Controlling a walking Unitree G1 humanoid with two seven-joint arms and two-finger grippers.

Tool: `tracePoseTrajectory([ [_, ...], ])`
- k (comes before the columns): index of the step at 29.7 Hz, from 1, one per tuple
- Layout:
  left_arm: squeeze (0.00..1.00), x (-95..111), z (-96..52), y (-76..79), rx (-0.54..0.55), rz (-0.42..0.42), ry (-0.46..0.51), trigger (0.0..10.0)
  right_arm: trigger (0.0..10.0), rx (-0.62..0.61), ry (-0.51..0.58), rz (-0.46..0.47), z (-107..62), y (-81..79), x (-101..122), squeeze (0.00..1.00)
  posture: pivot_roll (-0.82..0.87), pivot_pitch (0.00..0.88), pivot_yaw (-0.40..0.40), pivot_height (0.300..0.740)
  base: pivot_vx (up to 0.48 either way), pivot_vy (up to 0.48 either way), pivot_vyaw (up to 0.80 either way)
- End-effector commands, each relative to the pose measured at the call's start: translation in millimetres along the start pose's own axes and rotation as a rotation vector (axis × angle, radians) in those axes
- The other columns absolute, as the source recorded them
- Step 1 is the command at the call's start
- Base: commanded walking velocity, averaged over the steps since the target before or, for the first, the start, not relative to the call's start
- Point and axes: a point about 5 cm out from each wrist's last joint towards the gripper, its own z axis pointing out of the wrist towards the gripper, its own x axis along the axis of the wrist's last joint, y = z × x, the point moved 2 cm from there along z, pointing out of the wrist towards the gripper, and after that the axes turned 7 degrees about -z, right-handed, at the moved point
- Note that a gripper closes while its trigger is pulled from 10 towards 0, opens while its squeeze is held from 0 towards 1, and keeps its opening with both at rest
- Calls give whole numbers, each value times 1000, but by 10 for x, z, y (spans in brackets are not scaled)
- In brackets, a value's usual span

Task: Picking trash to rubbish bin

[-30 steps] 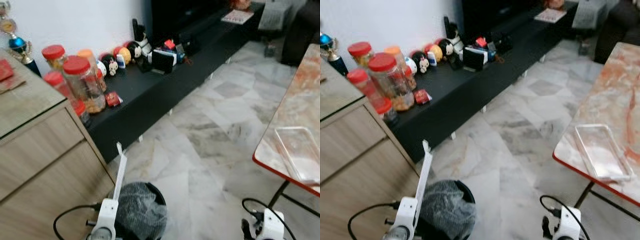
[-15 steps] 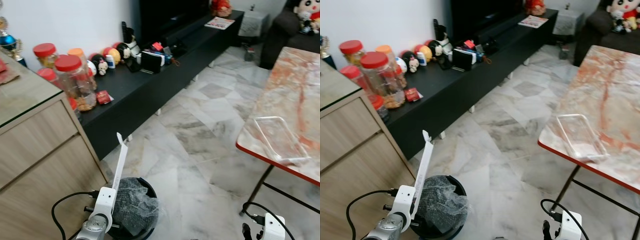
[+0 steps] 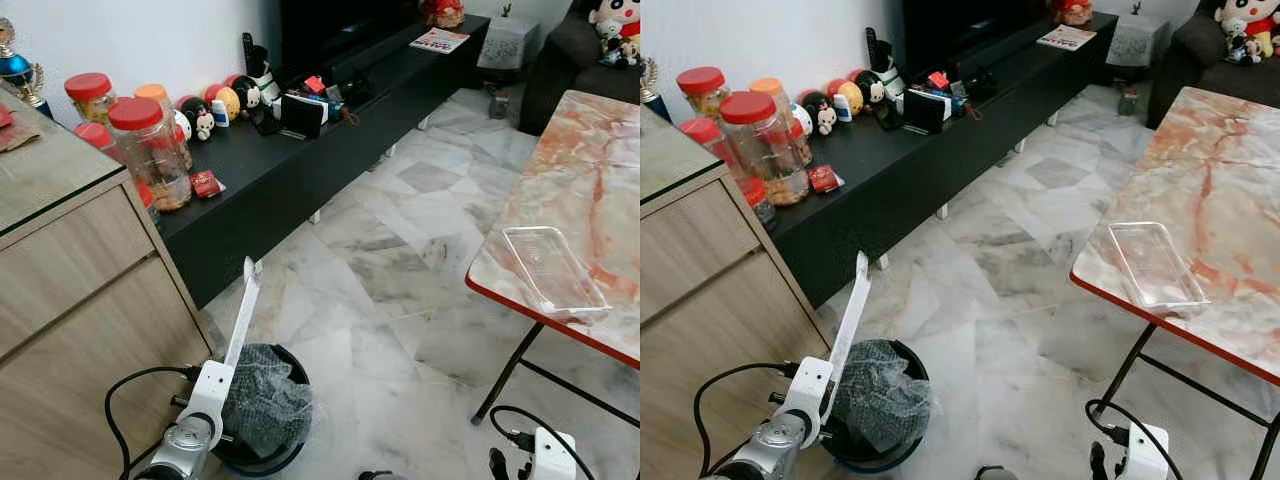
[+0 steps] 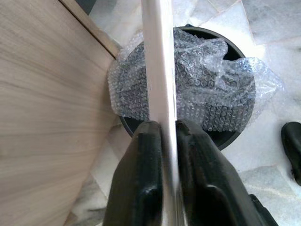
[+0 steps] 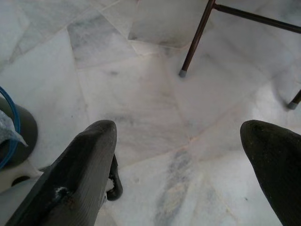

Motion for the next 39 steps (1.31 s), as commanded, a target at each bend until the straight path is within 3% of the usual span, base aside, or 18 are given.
tracePoseTrajectory([
  [1, 1000, 20, 4, -29, 8, 25, 5, 10000, 10000, -11, -5, -3, -18, 59, -30, 0, -192, 117, -11, 740, 0, 0, 0],
  [11, 1000, -2, 2, 19, -10, 25, -4, 10000, 10000, -13, -3, -5, -23, 79, -34, 0, -196, 120, -12, 740, 0, 0, 0],
  [12, 0, -24, -2, 33, -9, 24, -9, 10000, 10000, -14, -3, -5, -22, 80, -33, 0, -198, 118, -11, 740, 0, 0, 0],
  [16, 0, -71, -13, 45, -3, 12, -22, 10000, 10000, -16, -3, -4, -23, 85, -31, 0, -200, 119, -11, 740, 0, 0, 0],
  [21, 0, -313, -76, 56, 6, -16, -91, 10000, 10000, -21, -4, -1, -25, 94, -37, 0, -198, 113, -9, 740, 0, 0, 0],
  [33, 0, -1054, -381, 225, 15, -84, -279, 10000, 10000, -24, -6, 10, -31, 90, -56, 0, -204, 95, 6, 740, 0, 0, 0],
  [39, 0, -1098, -411, 194, 60, -116, -275, 10000, 10000, -25, -4, 15, -30, 84, -55, 0, -201, 77, 10, 740, 0, 0, 0],
])
